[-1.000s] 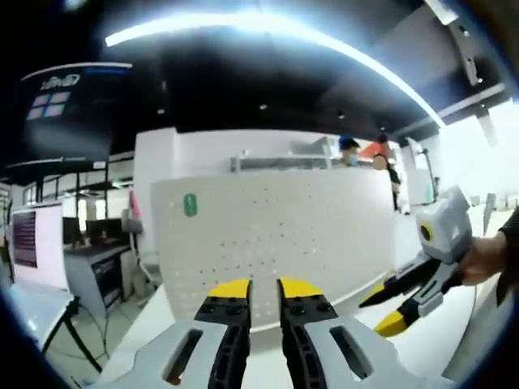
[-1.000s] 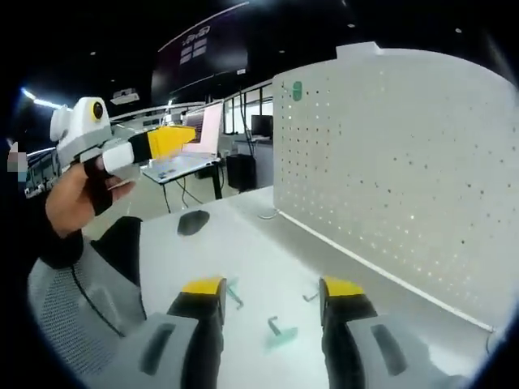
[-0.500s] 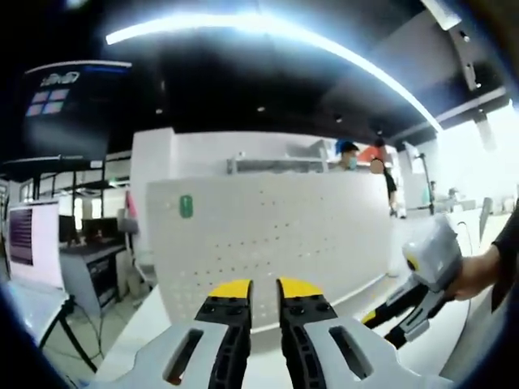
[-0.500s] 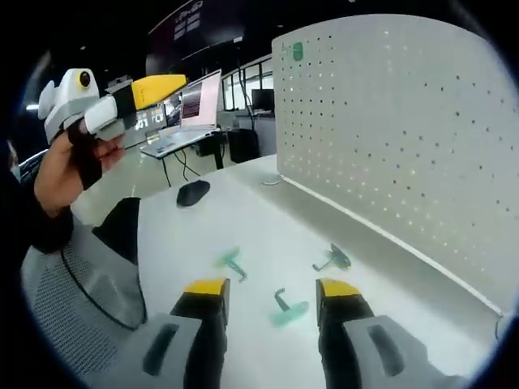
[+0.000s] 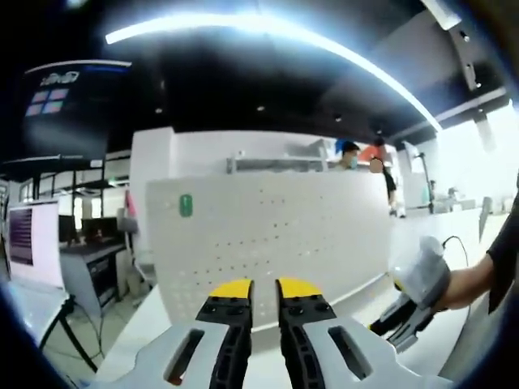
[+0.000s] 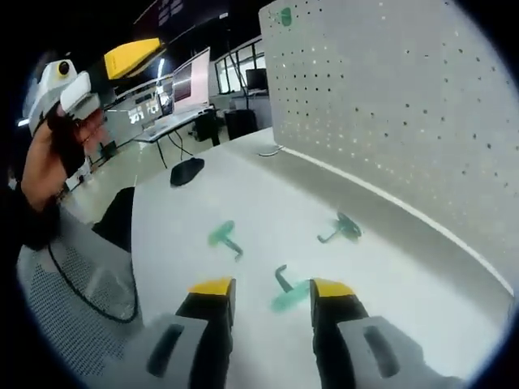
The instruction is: Insert the hook assembly into the mounting plate slot until the hook locks in place.
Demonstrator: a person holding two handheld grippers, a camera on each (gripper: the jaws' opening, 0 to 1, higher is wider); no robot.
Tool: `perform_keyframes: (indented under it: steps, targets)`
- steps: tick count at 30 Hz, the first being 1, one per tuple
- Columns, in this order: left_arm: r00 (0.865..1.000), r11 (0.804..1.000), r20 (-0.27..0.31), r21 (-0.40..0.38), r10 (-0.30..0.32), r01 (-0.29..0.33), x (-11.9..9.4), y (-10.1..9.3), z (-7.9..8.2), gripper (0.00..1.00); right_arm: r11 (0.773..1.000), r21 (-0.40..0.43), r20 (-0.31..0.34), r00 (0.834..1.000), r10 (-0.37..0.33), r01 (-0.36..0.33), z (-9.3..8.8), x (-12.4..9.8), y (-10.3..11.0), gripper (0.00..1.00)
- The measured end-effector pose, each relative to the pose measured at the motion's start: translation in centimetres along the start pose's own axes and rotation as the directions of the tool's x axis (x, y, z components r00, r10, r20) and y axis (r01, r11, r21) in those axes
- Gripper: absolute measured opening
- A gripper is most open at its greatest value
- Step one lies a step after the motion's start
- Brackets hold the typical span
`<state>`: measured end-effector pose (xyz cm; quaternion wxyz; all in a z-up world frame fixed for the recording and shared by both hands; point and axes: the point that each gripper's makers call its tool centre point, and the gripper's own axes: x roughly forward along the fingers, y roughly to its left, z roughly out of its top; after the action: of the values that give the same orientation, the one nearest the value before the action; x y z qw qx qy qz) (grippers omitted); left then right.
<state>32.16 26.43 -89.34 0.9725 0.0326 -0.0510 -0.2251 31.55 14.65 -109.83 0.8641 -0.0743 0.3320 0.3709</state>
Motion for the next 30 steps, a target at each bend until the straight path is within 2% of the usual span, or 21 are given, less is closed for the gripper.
perform_keyframes:
  steps: [10,21,30]
  targets:
    - [1.000,1.000,-0.015,0.008,-0.004,0.004,0.1,-0.1,-0.3,0.10,1.000,0.009,-0.050,0.999,0.016,-0.016,-1.3,1.4,-0.1,0.33]
    - [0.999,1.000,-0.032,0.014,0.000,0.000,0.1,0.0,-0.7,0.09,1.000,-0.012,-0.029,0.999,0.022,-0.023,-0.5,2.1,-0.3,0.30]
    - [0.999,1.000,-0.041,0.014,-0.012,0.012,0.3,-0.2,-1.0,0.08,0.998,-0.059,-0.019,1.000,-0.022,0.021,0.2,2.4,-1.4,0.21]
